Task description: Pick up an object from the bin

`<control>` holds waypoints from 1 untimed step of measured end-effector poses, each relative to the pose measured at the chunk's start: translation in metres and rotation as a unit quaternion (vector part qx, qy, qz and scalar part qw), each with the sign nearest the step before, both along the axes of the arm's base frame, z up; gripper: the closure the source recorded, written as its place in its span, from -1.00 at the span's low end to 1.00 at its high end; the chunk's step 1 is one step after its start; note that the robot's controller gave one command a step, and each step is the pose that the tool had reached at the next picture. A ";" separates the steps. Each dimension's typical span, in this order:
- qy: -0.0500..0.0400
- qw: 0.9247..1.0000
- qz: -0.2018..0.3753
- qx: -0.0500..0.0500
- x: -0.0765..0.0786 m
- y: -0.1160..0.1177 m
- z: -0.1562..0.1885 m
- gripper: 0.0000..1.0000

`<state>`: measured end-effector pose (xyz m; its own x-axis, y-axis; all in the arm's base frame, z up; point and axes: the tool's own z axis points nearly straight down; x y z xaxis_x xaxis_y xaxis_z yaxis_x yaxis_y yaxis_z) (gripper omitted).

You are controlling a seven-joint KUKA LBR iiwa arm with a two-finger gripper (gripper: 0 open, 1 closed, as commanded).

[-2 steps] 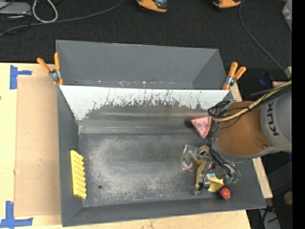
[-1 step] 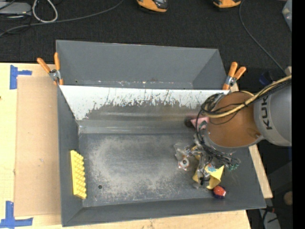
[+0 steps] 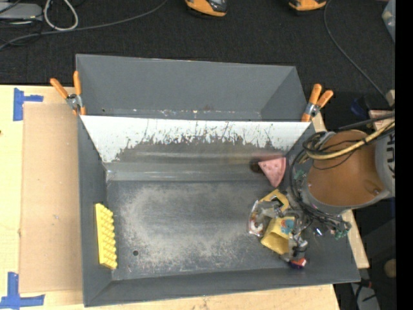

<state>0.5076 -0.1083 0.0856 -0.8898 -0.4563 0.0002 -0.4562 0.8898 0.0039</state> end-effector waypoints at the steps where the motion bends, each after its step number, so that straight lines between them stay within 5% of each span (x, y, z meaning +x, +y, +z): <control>1: -0.006 0.987 0.161 -0.002 0.054 0.037 -0.008 1.00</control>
Offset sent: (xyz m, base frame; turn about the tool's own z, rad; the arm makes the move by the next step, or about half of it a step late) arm 0.0000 0.0000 0.0000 0.0000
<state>0.5612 -0.0711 0.0775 -0.6981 -0.7160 -0.0071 -0.7159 0.6981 -0.0070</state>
